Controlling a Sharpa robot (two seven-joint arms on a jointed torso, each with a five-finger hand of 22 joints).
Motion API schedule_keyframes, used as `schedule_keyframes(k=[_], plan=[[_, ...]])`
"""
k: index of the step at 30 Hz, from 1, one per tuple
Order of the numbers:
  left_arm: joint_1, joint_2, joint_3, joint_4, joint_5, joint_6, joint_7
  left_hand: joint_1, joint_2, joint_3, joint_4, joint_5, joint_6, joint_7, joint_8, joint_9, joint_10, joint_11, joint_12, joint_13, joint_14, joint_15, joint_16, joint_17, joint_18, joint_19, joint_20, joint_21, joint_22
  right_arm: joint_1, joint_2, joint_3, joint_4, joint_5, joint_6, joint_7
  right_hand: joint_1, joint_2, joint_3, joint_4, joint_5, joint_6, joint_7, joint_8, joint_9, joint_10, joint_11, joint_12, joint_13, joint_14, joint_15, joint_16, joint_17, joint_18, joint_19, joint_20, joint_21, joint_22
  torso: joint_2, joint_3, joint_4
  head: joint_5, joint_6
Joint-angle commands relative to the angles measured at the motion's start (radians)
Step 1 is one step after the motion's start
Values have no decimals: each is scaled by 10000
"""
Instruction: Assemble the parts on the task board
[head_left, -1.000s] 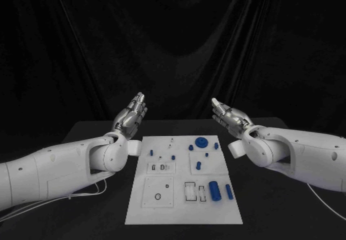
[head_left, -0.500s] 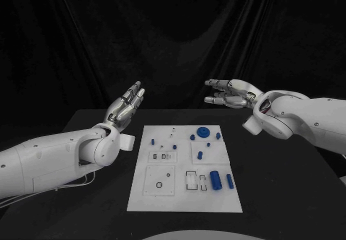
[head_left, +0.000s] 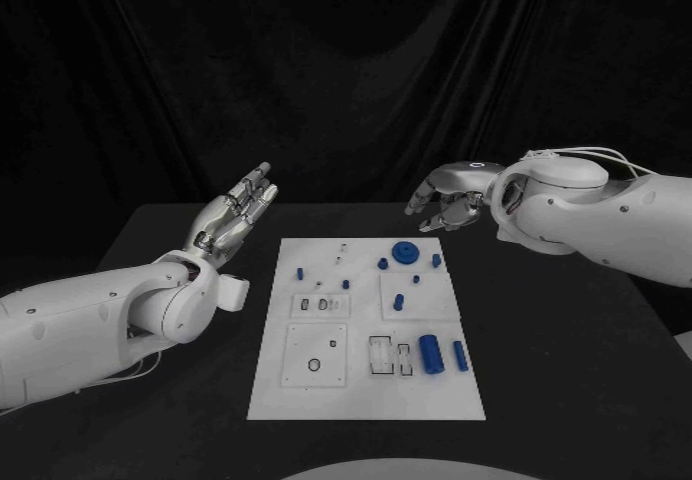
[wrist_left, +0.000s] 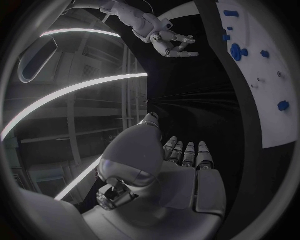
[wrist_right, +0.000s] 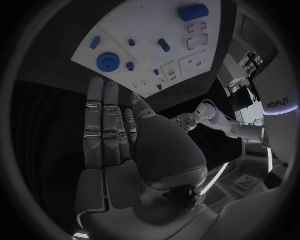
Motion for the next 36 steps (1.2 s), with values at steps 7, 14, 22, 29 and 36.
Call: schedule_keyframes(k=[7,14,22,29,36], plan=[[52,-241,10,248,-385,215,913,195,32,90,12,99,81,157,50,24,3,150,22,10,-4,-132,-66,-9,242,-7,170,-58,-16,-47,233,6,-21,-2726,-476,-244,-221,-400,455,268,-130,576,261,-272,-28,1279,-229,-273,-253,1034,-423,1987,1635,145,793,-305,1797,1407,632,-116,238,-286,258],[53,-419,10,387,-389,274,915,247,29,104,8,155,138,198,57,30,5,187,27,11,-4,-109,-66,-9,271,-7,220,-58,-16,-166,361,5,-5,-2828,-727,-211,-212,-636,812,383,-23,282,233,-289,-54,1433,-219,-554,-272,896,-483,3478,2820,-86,636,-373,4068,4005,1029,-185,356,-461,588],[54,-494,10,446,-390,377,898,275,31,112,11,179,184,235,64,36,6,216,21,10,-4,-91,-66,-9,287,-7,251,-58,-16,-393,558,5,-44,-2854,-796,-89,-434,-873,830,561,-363,145,126,-300,-61,1481,-217,-594,-261,817,-487,4322,3494,-173,477,-364,5051,5176,1271,-236,450,-581,785],[54,-499,10,454,-390,443,905,286,45,120,17,194,189,256,63,35,5,234,15,9,-4,-77,-66,-9,297,-7,279,-58,-16,-617,671,6,-142,-2858,-841,84,-467,-917,823,608,-419,-489,93,-350,-122,1569,-85,-577,-259,761,-449,4153,3133,-238,525,-356,5534,5787,1360,-249,494,-645,815],[54,-517,10,470,-390,475,917,288,58,125,22,203,208,270,65,37,4,246,3,6,-4,-66,-66,-9,306,-7,304,-58,-16,-760,712,6,-202,-2859,-739,175,-386,-913,881,584,-313,-262,57,-302,-97,1717,-25,-587,-269,722,-408,4223,3087,-241,453,-320,5651,5928,1374,-240,487,-631,788]])
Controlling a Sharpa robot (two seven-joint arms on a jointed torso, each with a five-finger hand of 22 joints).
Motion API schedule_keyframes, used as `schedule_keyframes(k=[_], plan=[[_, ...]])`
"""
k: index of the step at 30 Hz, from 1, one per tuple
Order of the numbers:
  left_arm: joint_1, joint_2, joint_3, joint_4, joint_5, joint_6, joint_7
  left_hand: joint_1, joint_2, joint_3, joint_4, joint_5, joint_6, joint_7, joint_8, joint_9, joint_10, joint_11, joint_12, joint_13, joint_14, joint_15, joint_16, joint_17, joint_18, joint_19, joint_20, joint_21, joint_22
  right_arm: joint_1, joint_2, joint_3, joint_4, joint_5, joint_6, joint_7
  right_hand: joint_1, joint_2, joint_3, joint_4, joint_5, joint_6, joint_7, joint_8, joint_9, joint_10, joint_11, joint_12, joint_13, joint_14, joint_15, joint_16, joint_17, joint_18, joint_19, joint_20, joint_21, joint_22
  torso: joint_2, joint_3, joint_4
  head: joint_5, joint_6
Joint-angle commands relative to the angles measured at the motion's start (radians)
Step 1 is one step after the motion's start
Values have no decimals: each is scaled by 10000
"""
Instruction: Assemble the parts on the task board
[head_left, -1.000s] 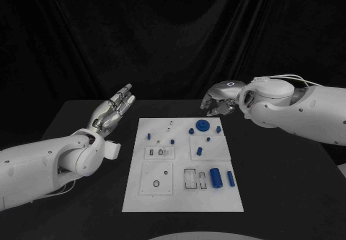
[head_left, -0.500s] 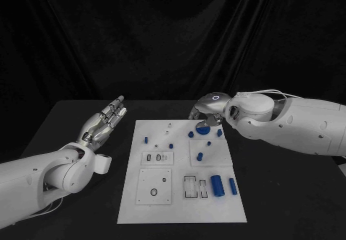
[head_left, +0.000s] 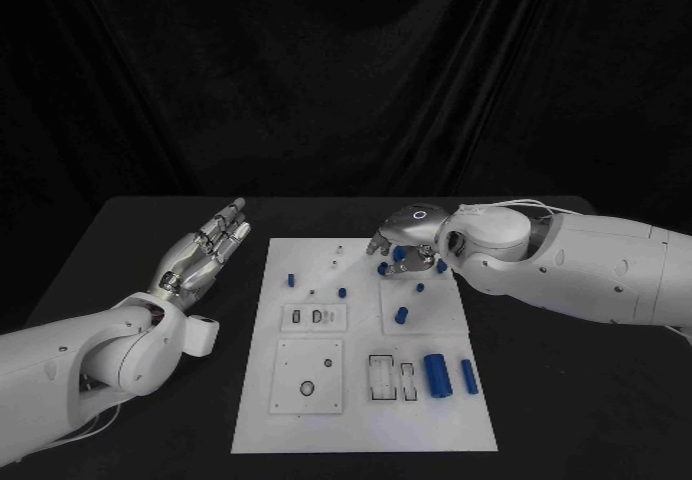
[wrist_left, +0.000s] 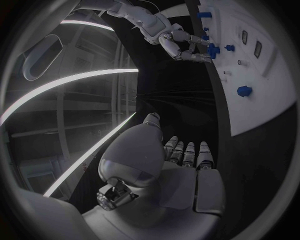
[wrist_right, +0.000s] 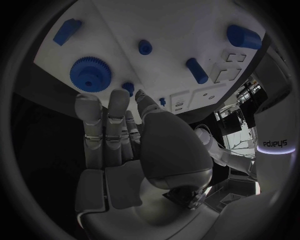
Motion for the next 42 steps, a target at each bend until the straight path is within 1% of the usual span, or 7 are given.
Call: schedule_keyframes(k=[1,6,9,14,26,34,42], plan=[[30,-5,12,35,-47,156,919,65,16,38,2,53,5,68,65,9,1,103,3,9,-4,-66,-66,-17,152,8,80,-58,-17,-57,12,7,-29,-130,-76,107,91,-54,82,19,92,363,-6,30,40,133,-2,-59,-13,22,29,87,-11,-80,-68,52,83,80,24,-2,16,5,-25],[30,0,12,29,-47,169,920,64,18,38,4,53,10,71,65,10,1,106,7,10,-4,-63,-66,-17,155,8,86,-58,-17,-131,47,7,-111,-130,-48,122,146,-47,174,16,274,816,-34,115,76,228,-2,-83,-26,0,33,241,52,-84,-144,69,213,264,28,-3,10,-2,-50],[30,9,12,18,-47,183,916,64,18,38,4,53,10,71,65,10,1,106,7,10,-4,-63,-66,-17,155,8,86,-58,-17,-180,83,7,-181,-131,-55,124,266,-70,373,-21,710,1138,-30,162,89,255,26,-106,-40,-29,49,352,62,-83,-228,85,309,405,16,-5,21,-8,-82],[30,26,12,1,-47,211,907,62,23,38,7,52,26,82,68,12,0,115,2,8,-4,-54,-66,-17,161,8,101,-58,-17,-235,125,7,-273,-131,8,128,242,-112,483,21,709,1410,-42,206,102,235,33,-114,-44,-41,55,462,117,-85,-285,96,365,503,9,-7,17,12,-113],[30,105,12,-118,-47,319,871,65,47,44,5,63,30,115,65,10,-2,160,-8,7,-4,7,-66,-17,177,8,163,-58,-17,-471,347,7,-679,-131,-458,541,350,-49,1065,165,749,2235,161,342,192,681,10,-61,-40,-77,50,658,146,-112,-340,105,612,894,13,-5,25,-39,-187],[29,131,11,-177,-47,383,838,91,62,56,-5,103,85,181,72,17,-2,225,-8,7,-4,80,-66,-17,190,8,251,-58,-17,-555,374,7,-836,-130,-955,729,786,20,1759,66,445,2790,414,441,286,1254,-157,-66,-53,-114,-46,721,109,-111,-401,32,698,1072,4,-15,6,61,-209],[29,124,11,-206,-48,427,797,137,65,73,-19,172,111,231,75,19,-3,271,-15,6,-4,139,-66,-17,210,8,342,-58,-17,-521,265,8,-724,-122,-1672,785,1205,15,2329,-150,-296,3194,609,460,380,1985,-161,-77,-58,-105,-45,919,231,-153,-399,14,891,1398,2,-22,36,101,-205]])
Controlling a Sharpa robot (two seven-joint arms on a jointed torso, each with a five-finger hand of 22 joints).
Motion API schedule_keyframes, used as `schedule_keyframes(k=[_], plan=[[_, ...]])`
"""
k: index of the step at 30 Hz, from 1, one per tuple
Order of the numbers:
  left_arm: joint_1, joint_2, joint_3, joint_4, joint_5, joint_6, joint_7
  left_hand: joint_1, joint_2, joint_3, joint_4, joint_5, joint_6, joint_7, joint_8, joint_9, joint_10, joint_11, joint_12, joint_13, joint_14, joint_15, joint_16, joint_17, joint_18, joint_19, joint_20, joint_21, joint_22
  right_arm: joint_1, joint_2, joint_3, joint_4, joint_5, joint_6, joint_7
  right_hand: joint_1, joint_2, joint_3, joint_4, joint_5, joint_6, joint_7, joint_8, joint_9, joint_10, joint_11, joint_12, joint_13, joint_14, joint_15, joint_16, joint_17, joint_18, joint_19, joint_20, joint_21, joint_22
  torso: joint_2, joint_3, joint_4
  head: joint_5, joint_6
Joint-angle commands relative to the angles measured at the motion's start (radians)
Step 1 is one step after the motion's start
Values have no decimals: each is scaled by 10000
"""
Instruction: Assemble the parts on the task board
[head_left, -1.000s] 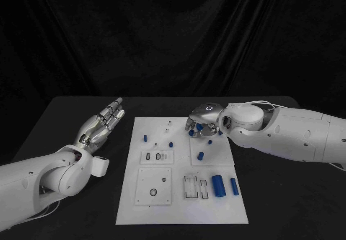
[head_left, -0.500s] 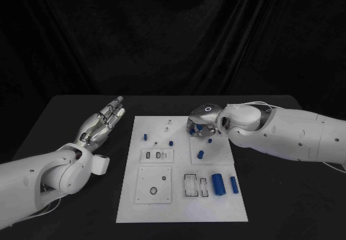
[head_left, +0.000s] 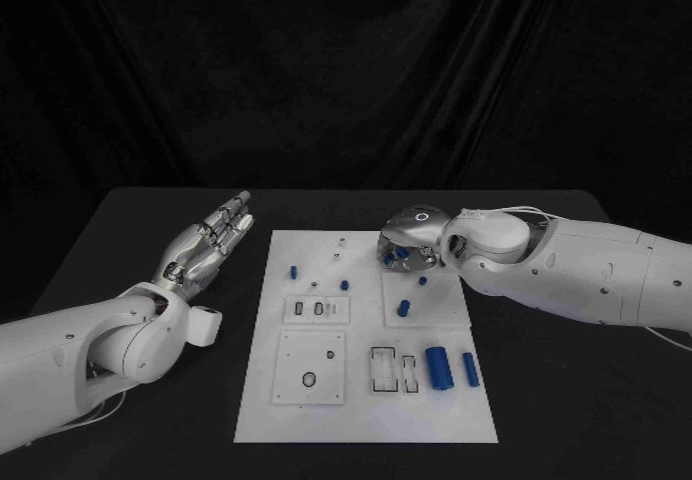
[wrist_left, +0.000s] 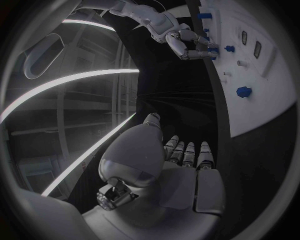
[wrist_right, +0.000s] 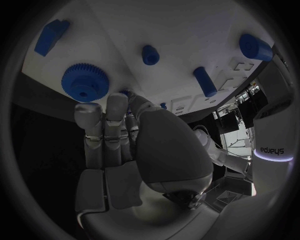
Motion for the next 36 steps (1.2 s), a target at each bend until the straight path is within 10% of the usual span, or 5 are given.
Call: schedule_keyframes(k=[1,9,23,36], plan=[[29,13,9,-2,-28,170,788,110,27,52,6,53,21,67,37,12,-4,63,-15,7,-5,81,-66,-14,57,-11,94,-58,-11,40,-15,6,97,-50,-823,132,187,63,162,-29,-299,26,36,-78,-5,433,-295,-27,21,-26,-31,73,34,-161,-47,-13,71,75,-2,-5,24,22,11],[28,42,9,-38,-28,232,724,237,23,104,-23,225,193,162,65,35,-6,127,-23,6,-5,147,-66,-14,105,-11,218,-58,-11,250,364,7,46,205,-1095,210,160,-38,333,15,-573,92,99,-154,-15,717,-287,-13,33,49,88,444,433,-243,56,68,361,495,-28,-17,0,33,-4],[28,234,8,-101,-28,316,673,347,7,149,-49,387,336,206,90,51,-4,161,-19,7,-5,172,-66,-14,133,-11,273,-58,-11,307,1847,11,-1398,501,-882,381,-32,-259,451,233,-754,-199,195,-444,-139,495,-184,-92,2,83,185,854,848,-273,65,177,555,802,-18,-29,16,105,-69],[29,328,8,-157,-28,348,675,432,-1,188,-69,512,452,260,111,64,-2,206,-11,9,-5,202,-66,-14,144,-11,309,-58,-11,279,2526,14,-2445,527,-900,492,-38,-332,542,297,-812,-261,186,-496,-179,337,-165,-87,5,99,128,1101,1148,-286,80,162,675,995,41,-65,111,-114,-28]])
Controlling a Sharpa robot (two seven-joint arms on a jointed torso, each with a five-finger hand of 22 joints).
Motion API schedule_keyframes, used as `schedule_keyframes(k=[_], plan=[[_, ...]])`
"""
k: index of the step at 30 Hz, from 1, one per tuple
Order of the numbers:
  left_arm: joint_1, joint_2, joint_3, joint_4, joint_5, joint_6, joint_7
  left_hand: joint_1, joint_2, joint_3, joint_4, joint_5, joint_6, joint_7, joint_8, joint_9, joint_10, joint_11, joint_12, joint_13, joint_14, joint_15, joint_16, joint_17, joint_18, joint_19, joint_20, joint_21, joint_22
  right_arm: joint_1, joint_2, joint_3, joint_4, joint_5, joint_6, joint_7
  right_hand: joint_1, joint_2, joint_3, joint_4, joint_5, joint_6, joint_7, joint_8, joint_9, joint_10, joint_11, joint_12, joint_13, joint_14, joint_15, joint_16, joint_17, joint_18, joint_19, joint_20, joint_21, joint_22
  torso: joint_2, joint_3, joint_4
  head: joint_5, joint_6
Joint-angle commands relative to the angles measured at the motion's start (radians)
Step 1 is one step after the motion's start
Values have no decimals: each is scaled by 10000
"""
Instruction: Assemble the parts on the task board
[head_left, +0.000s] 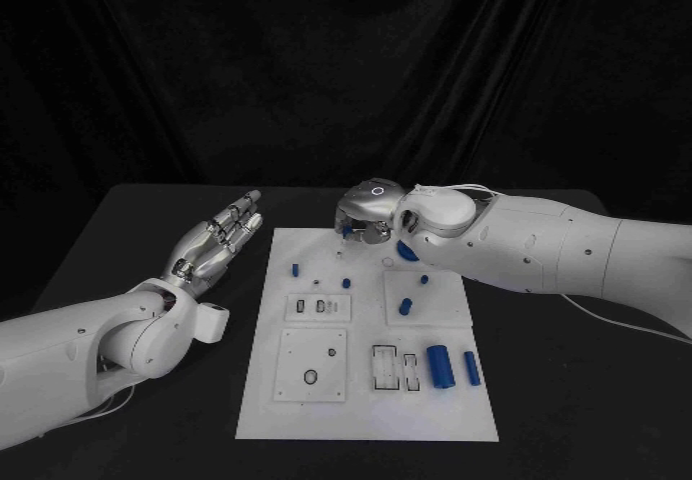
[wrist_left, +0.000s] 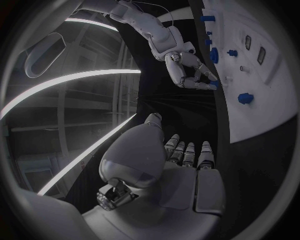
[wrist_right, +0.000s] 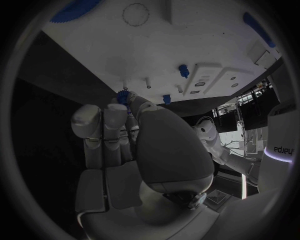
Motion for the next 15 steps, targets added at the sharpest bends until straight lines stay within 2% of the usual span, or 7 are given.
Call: schedule_keyframes(k=[1,5,9,15], plan=[[28,28,9,10,-22,115,675,95,5,76,-15,80,110,-6,68,16,-1,67,-11,10,-4,59,-66,-10,149,-11,96,-58,-14,-10,45,7,-121,29,-59,72,-20,-80,37,64,-48,-98,-9,-68,-13,213,-289,-33,-2,16,-26,55,30,-136,21,17,102,72,40,-29,56,-125,36],[28,23,9,4,-22,108,677,103,2,79,-16,91,115,-1,69,16,0,73,-11,10,-4,64,-66,-10,150,-11,101,-58,-14,-16,92,7,-218,29,-17,70,-23,-106,59,78,-38,-122,-25,-79,-24,171,-294,-35,-3,18,-48,106,89,-152,46,5,174,177,64,-62,108,-223,76],[28,37,9,-9,-22,120,672,103,2,79,-16,91,115,-1,69,16,0,73,-11,10,-4,64,-66,-10,150,-11,101,-58,-14,-34,135,8,-300,30,15,69,-50,-132,65,109,-46,-144,-30,-86,-35,137,-295,-35,-3,12,-60,113,90,-150,32,-5,172,182,91,-84,115,-285,102],[28,68,9,-30,-22,139,665,108,0,82,-16,98,123,4,70,16,-1,78,-14,9,-4,73,-66,-10,150,-11,107,-58,-14,-90,174,8,-356,30,68,85,-66,-151,73,130,-63,-160,-33,-90,-42,112,-296,-34,-2,3,-64,118,92,-157,34,-11,196,220,76,-90,118,-371,90]])
